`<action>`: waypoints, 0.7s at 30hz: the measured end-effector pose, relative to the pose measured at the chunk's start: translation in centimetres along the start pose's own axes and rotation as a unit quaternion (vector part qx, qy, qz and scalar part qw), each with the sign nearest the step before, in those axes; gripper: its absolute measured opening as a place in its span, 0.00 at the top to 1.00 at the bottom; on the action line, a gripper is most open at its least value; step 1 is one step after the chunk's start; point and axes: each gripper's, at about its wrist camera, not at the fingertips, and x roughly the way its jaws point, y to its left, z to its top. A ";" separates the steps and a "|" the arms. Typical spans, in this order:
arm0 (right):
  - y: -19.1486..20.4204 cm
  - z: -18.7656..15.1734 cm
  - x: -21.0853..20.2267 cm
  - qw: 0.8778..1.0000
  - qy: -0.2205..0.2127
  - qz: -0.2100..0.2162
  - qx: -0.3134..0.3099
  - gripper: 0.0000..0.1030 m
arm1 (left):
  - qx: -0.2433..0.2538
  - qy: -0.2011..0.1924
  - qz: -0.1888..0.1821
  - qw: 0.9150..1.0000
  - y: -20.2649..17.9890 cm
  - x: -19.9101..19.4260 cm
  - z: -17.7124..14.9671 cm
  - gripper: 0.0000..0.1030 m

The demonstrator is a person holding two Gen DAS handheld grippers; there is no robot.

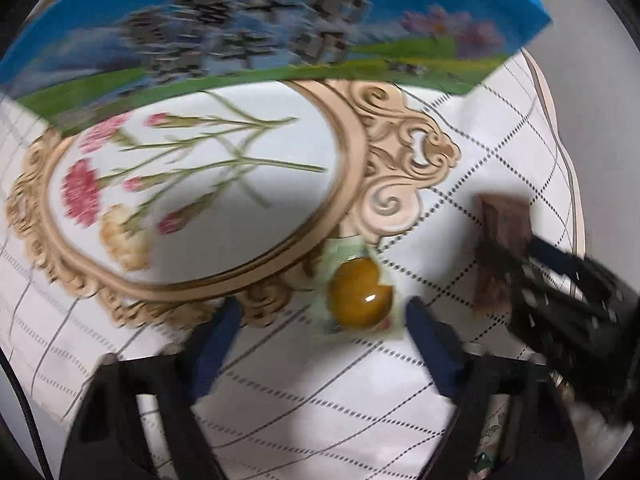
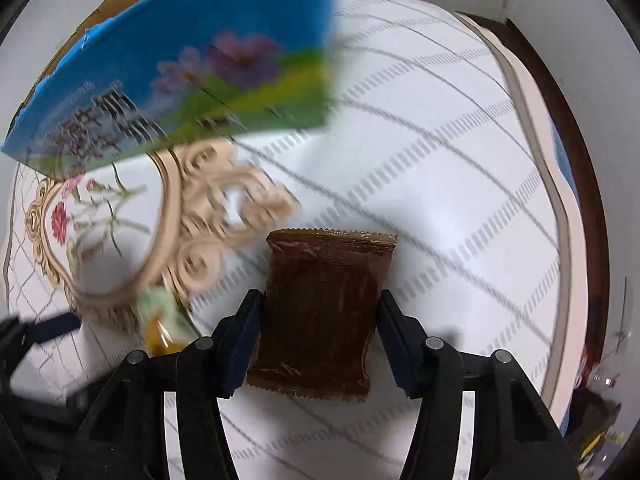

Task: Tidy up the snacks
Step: 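Grasp the yellow egg-cake packet with the left tool while the right grasps the brown square packet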

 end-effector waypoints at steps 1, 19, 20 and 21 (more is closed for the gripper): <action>-0.6 -0.6 -0.1 1.000 0.001 0.001 0.007 0.42 | 0.003 0.008 -0.004 1.000 -0.3 0.7 0.1 0.45; -1.5 -3.3 -0.8 1.000 -0.008 0.009 0.021 0.42 | 0.017 0.002 0.013 1.000 -1.1 1.2 -1.5 0.58; -1.4 -3.4 -1.1 1.000 -0.010 0.018 0.020 0.42 | 0.014 -0.002 0.010 1.000 -0.7 0.6 -1.8 0.58; -1.2 -3.5 -1.5 0.999 -0.013 0.027 0.020 0.42 | 0.010 -0.008 0.007 1.000 -0.3 -0.2 -1.9 0.58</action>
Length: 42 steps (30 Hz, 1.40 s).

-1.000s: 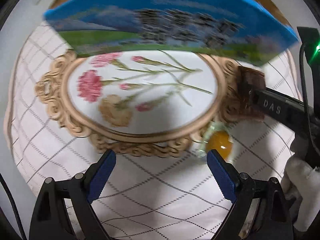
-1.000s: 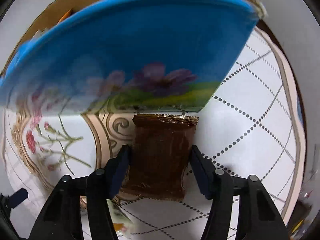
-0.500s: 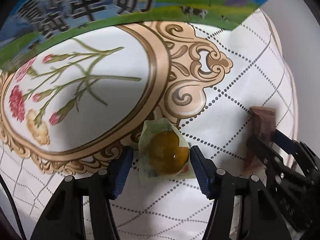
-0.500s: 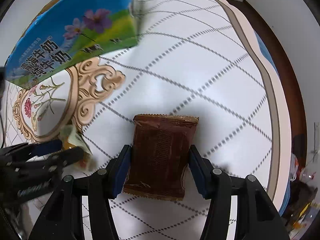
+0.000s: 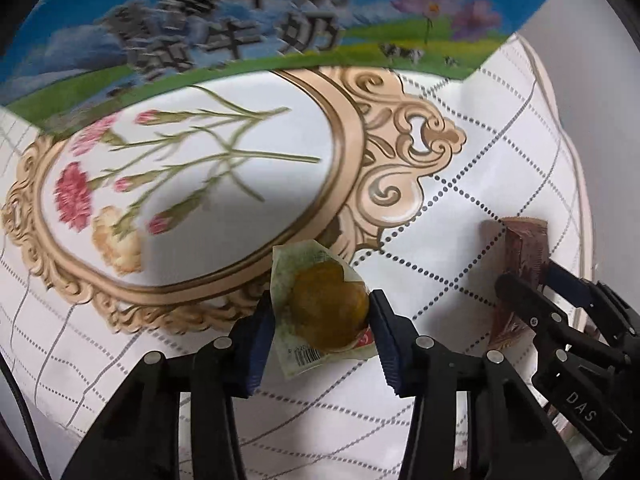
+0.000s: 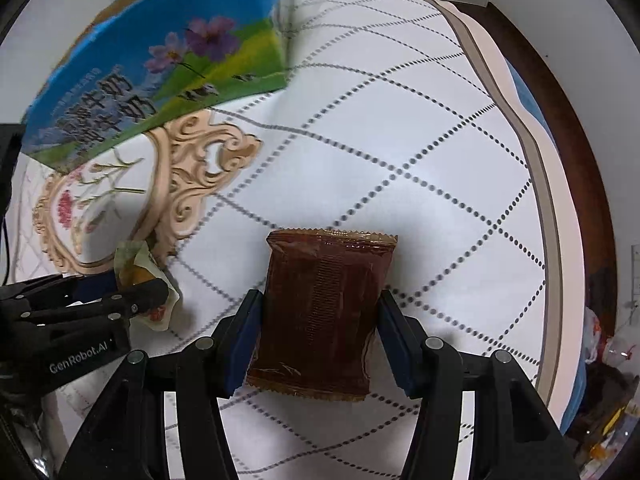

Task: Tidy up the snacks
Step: 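Grasp the yellow egg-cake packet with the left tool while the right grasps the brown square packet, then carry both packets into the cardboard box and open both tools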

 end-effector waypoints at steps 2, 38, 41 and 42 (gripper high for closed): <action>0.8 0.1 -0.8 1.000 -0.006 0.013 -0.004 0.42 | -0.002 -0.015 -0.005 1.000 0.5 -1.6 -0.4 0.58; 12.3 29.5 -2.1 0.995 -0.022 0.024 -0.093 0.35 | -0.074 -0.026 0.010 0.997 10.9 -8.1 27.3 0.55; 12.1 30.0 -0.9 0.997 -0.002 0.010 -0.082 0.05 | -0.075 -0.028 0.020 0.997 11.0 -7.6 28.1 0.38; 12.1 30.2 -0.6 0.997 0.000 0.007 -0.080 0.05 | -0.076 -0.027 0.021 0.997 11.0 -7.3 28.3 0.23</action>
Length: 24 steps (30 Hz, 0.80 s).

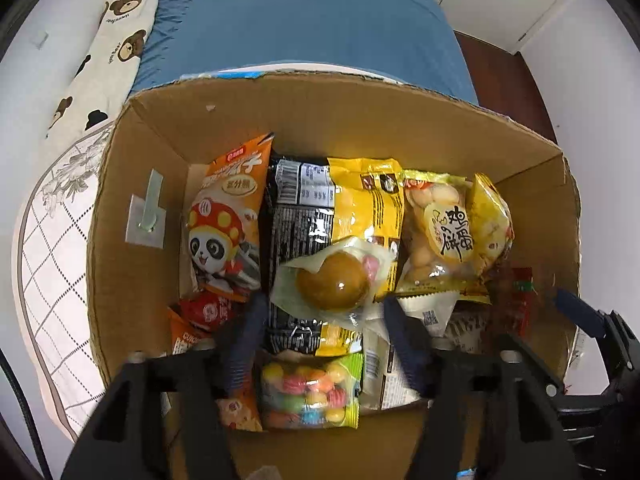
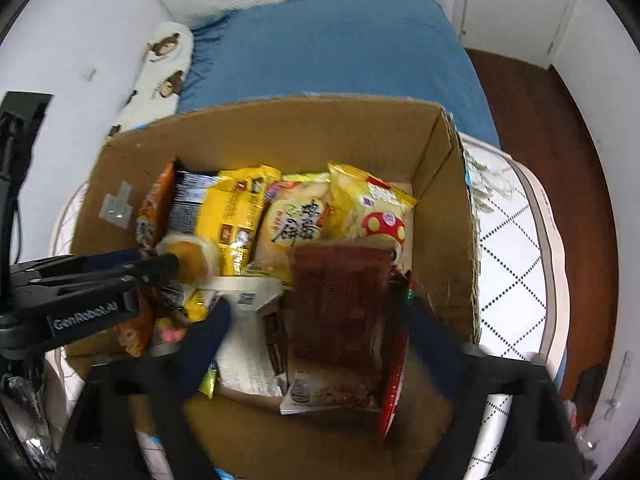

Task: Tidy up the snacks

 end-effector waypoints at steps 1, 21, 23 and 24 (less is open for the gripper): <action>0.0 0.0 0.1 1.000 0.003 -0.003 0.001 0.05 | -0.002 -0.001 -0.001 1.000 0.1 0.0 0.1 0.19; -0.1 -3.3 -3.1 0.999 -0.033 -0.026 0.005 0.03 | -0.005 -0.084 0.014 0.996 1.2 -4.9 -5.7 0.17; 0.2 -4.2 -4.2 0.999 -0.046 -0.028 0.003 0.03 | -0.003 -0.100 0.014 0.995 1.1 -6.1 -7.0 0.17; 0.3 -4.5 -4.5 0.998 -0.051 -0.027 0.002 0.03 | -0.002 -0.107 0.015 0.994 1.2 -6.6 -7.6 0.17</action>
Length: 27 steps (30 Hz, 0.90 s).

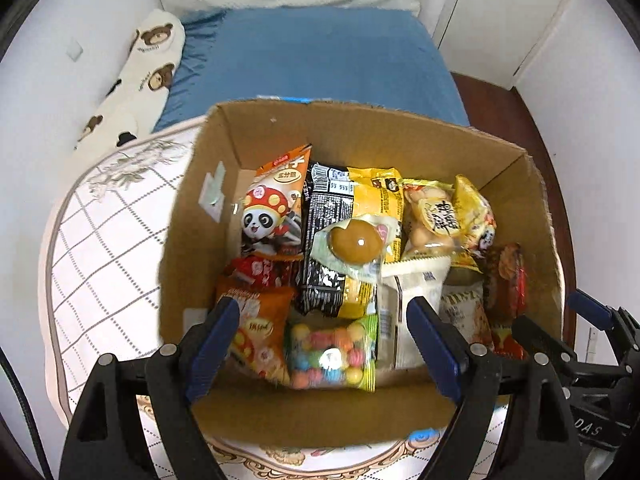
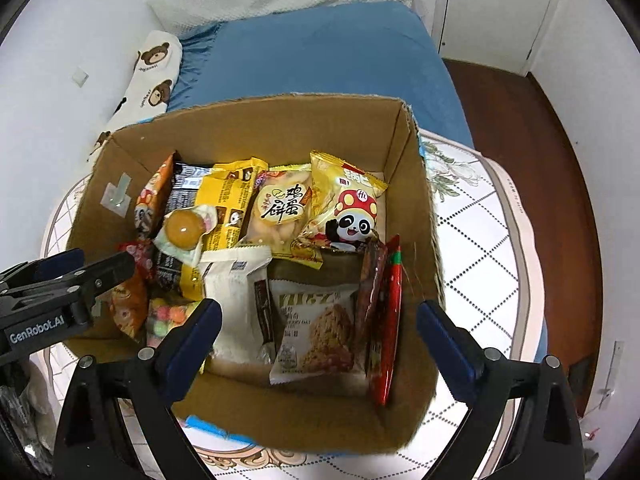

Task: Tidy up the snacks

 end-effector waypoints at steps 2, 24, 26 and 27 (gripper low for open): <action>0.3 -0.9 -1.4 1.000 -0.016 0.002 0.000 0.03 | 0.001 -0.013 -0.001 1.000 0.4 -1.2 -0.8 0.17; 3.3 -15.0 -21.2 0.979 -0.201 -0.010 -0.020 0.01 | 0.017 -0.192 0.013 0.981 0.5 -18.7 -14.8 0.17; 3.4 -16.2 -22.6 0.977 -0.214 -0.013 -0.021 0.01 | 0.018 -0.202 0.014 0.979 0.6 -19.6 -15.8 0.17; 3.5 -16.9 -23.5 0.974 -0.223 -0.018 -0.021 0.01 | 0.020 -0.207 0.014 0.978 0.6 -20.2 -16.4 0.17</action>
